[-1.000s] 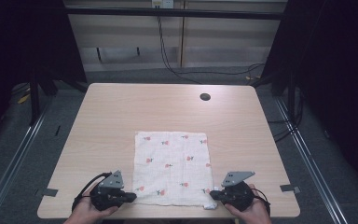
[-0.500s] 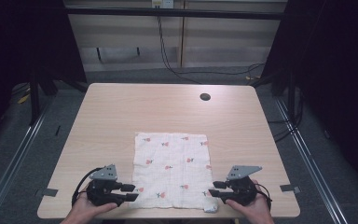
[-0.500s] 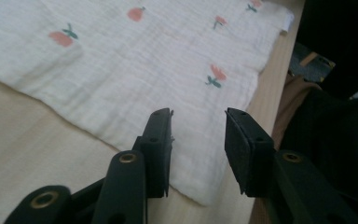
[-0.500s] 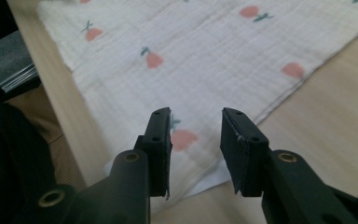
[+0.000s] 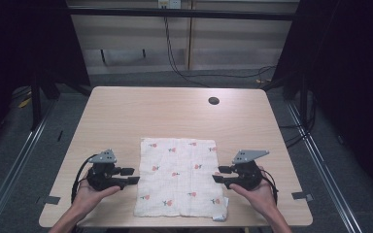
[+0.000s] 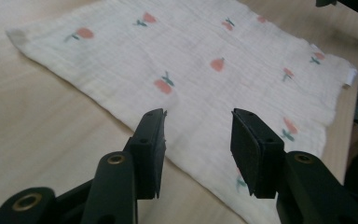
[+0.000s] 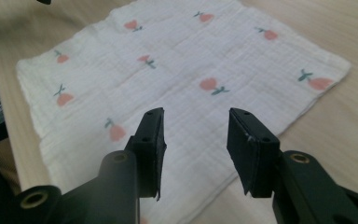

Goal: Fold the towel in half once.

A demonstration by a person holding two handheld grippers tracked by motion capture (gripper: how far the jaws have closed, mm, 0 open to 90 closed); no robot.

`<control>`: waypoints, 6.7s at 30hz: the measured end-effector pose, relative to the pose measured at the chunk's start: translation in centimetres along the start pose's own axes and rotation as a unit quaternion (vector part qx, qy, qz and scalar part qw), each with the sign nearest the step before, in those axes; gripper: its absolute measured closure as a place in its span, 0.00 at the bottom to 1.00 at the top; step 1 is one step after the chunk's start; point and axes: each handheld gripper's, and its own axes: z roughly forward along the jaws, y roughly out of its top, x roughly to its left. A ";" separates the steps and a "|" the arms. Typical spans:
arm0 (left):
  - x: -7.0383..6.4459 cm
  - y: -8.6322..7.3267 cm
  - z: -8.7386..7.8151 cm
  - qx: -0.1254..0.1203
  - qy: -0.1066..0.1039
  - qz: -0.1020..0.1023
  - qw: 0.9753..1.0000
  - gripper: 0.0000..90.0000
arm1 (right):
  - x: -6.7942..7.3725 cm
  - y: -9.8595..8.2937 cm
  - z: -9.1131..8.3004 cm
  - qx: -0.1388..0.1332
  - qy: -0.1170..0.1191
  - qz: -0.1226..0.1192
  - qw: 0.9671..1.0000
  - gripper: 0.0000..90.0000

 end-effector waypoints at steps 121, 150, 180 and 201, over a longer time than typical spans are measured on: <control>3.1 4.8 0.1 -0.087 0.018 0.039 0.995 0.99 | -6.1 4.3 1.6 -0.068 -0.021 0.026 0.997 0.97; -1.3 1.3 -2.6 -0.077 -0.002 0.049 0.996 0.99 | -0.4 0.6 -2.7 -0.069 0.006 0.000 0.998 0.97; -4.5 -4.0 -1.6 0.005 -0.033 0.065 0.997 0.98 | 3.0 -4.7 -1.6 0.016 0.019 -0.013 1.000 0.93; -5.0 -4.5 -1.8 0.012 -0.048 0.062 0.997 0.84 | 3.9 -5.6 -2.7 0.012 0.010 0.012 1.000 0.66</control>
